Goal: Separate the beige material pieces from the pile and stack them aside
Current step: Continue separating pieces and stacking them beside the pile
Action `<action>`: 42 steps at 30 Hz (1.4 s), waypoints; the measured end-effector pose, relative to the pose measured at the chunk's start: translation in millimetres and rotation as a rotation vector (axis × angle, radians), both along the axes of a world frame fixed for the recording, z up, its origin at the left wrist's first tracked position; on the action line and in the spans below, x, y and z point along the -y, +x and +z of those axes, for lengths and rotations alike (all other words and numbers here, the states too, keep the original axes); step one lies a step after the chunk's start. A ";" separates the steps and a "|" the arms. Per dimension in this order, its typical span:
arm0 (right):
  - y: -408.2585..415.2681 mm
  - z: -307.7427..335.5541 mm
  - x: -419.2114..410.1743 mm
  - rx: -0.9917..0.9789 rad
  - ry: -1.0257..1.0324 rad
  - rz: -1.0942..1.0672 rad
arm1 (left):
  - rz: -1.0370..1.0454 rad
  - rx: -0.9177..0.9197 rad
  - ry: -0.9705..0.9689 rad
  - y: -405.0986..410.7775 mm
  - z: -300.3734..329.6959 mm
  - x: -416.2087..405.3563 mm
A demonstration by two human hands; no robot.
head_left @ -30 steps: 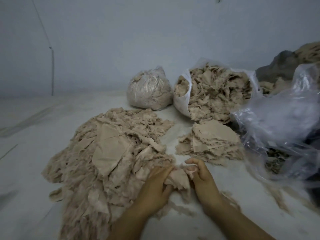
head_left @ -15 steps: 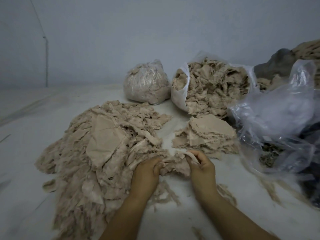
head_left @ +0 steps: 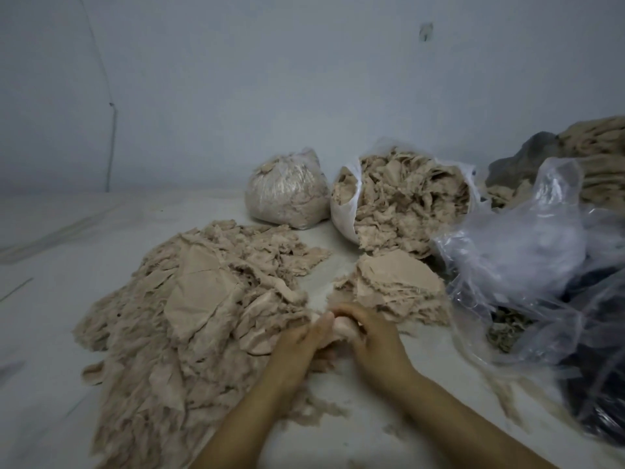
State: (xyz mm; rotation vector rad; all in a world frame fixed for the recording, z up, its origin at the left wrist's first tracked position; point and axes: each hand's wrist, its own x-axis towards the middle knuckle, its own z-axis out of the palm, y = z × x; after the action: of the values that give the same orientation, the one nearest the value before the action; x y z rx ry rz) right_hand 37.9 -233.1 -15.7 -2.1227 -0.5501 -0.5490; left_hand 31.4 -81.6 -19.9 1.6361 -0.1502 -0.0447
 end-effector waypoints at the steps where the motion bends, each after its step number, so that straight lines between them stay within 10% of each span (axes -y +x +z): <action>1: -2.0 -4.0 0.8 -0.017 -0.069 0.061 | -0.032 -0.130 -0.120 -0.1 -0.1 7.1; 8: -21.7 -23.0 37.1 -0.455 -0.169 0.055 | 0.043 -0.199 -0.392 7.7 -12.6 12.7; 12: -25.0 -15.0 40.0 -0.656 0.481 -0.063 | -0.083 -0.285 -0.488 12.8 -16.6 7.7; 16: 3.2 2.6 26.1 -0.773 0.579 0.007 | -0.158 -0.309 -0.543 13.2 -20.4 8.3; 26: 0.6 -17.0 -0.6 -0.502 0.721 -0.086 | 0.213 0.025 -0.233 17.9 -24.6 15.9; 32: -3.9 -19.8 -8.9 -0.504 0.722 0.013 | -0.068 0.105 -0.005 6.9 -25.7 24.4; 42: -1.7 -23.7 -6.6 -0.606 0.576 0.087 | 0.118 -0.013 -0.294 11.5 -19.4 18.2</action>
State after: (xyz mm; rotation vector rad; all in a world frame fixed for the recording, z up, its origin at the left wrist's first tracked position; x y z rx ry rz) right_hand 36.2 -226.5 -39.4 -1.5840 -0.1115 0.0131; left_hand 42.9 -99.8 -39.3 1.3482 -0.0473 0.0553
